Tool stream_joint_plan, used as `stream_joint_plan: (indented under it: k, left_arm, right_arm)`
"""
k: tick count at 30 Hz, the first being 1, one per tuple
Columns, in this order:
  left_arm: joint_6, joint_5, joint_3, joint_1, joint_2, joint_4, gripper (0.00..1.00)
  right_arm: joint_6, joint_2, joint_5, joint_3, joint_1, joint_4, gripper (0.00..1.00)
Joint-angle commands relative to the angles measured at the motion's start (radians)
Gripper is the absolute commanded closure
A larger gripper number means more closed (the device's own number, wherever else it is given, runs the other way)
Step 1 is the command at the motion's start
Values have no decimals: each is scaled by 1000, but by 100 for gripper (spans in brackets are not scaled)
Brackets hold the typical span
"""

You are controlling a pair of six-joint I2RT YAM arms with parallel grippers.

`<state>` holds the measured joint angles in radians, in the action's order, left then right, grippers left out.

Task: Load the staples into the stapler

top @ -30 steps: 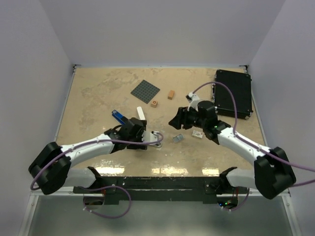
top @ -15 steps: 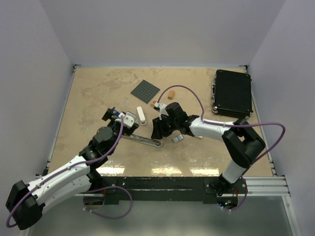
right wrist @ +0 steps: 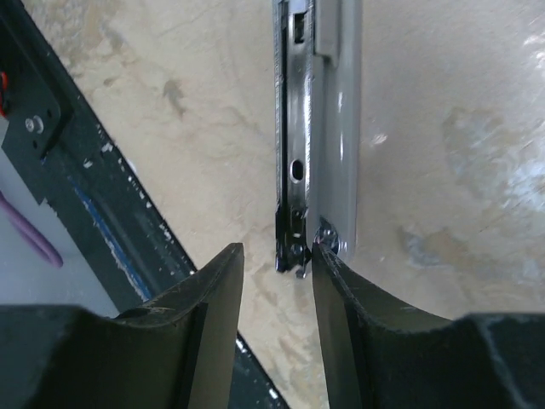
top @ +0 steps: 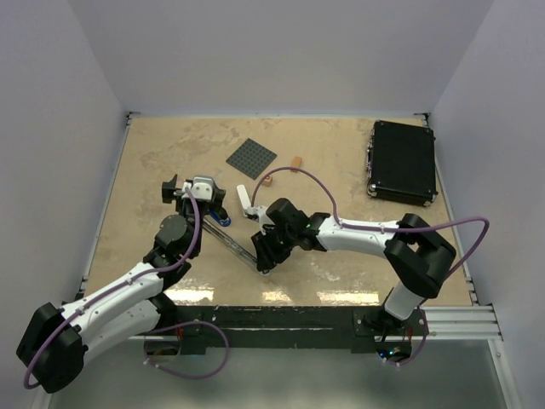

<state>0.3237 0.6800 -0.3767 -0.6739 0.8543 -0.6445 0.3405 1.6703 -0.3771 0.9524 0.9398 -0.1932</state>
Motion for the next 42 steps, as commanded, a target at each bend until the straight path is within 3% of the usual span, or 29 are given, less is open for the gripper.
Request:
stream_joint_plan:
  k: [1, 3, 8, 17, 24, 37, 42]
  left_arm:
    - [-58, -23, 1, 14, 3, -67, 0]
    - [-52, -20, 4, 14, -1, -73, 0]
    - [-52, -14, 5, 14, -6, -73, 0]
    - [-43, -20, 2, 14, -4, -70, 0]
    - [-38, -33, -2, 14, 8, -66, 0]
    - [-41, -48, -8, 14, 29, -53, 0]
    - [-40, -48, -10, 14, 34, -53, 0]
  right_arm:
    - [26, -104, 70, 45, 19, -78, 58]
    - [22, -127, 90, 77, 17, -132, 57]
    - [-3, -126, 369, 190, -32, -368, 57]
    - [-44, -106, 572, 206, -170, -480, 56]
    - [-41, -32, 606, 207, -170, -466, 65]
    - [-55, 46, 646, 203, -170, -456, 66]
    - [-60, 60, 630, 200, -170, -448, 71]
